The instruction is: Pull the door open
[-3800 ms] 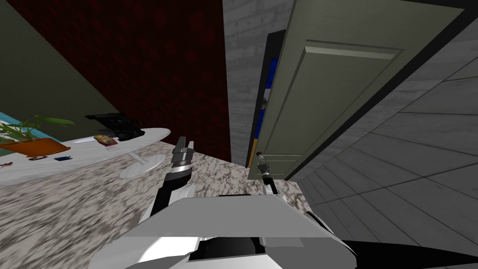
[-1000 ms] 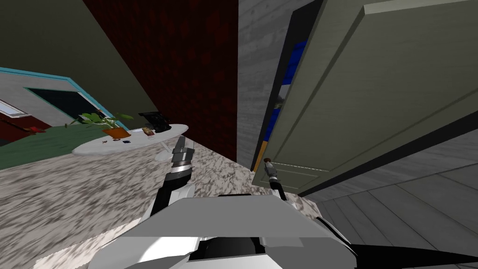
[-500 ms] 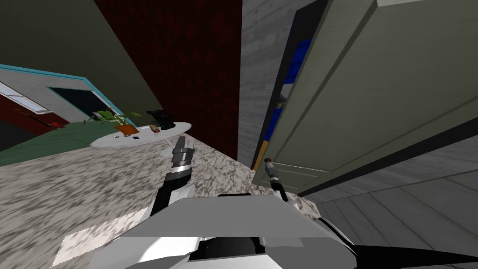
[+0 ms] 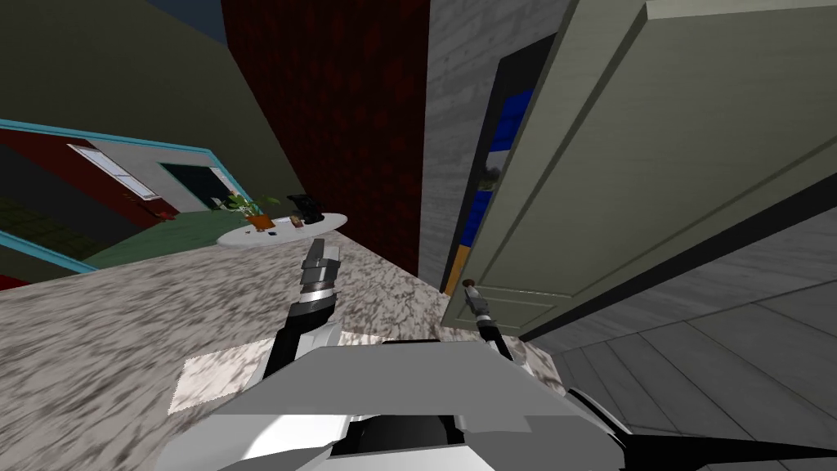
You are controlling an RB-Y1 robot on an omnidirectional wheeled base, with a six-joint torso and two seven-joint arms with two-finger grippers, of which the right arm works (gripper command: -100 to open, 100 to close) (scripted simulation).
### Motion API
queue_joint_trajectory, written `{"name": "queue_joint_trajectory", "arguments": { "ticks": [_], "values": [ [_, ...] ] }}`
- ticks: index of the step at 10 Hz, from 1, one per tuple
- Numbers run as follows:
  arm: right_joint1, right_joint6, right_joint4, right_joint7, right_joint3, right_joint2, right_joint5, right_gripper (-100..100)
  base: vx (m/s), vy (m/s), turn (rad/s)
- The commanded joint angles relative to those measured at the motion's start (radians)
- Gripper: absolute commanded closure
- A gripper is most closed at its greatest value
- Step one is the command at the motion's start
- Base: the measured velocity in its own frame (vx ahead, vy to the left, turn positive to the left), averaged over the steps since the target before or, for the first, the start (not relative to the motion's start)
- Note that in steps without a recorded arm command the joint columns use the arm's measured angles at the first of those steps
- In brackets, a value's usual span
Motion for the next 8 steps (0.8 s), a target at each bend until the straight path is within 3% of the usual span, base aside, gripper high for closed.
{"name": "queue_joint_trajectory", "arguments": {
  "ticks": [1,2,3,4,8],
  "values": [
    [0.011,-0.020,-0.006,-0.034,0.025,-0.022,0.011,100,-0.213,-0.074,0.140],
    [0.016,-0.026,-0.008,-0.047,0.036,-0.031,0.015,100,-0.200,-0.066,0.121],
    [0.013,-0.017,-0.005,-0.036,0.030,-0.023,0.012,100,-0.087,-0.021,0.030],
    [0.028,-0.043,-0.006,-0.061,0.055,-0.041,0.024,100,-0.149,-0.040,0.101],
    [0.058,-0.099,-0.010,-0.110,0.102,-0.082,0.045,100,-0.224,-0.050,0.107]
  ]
}}
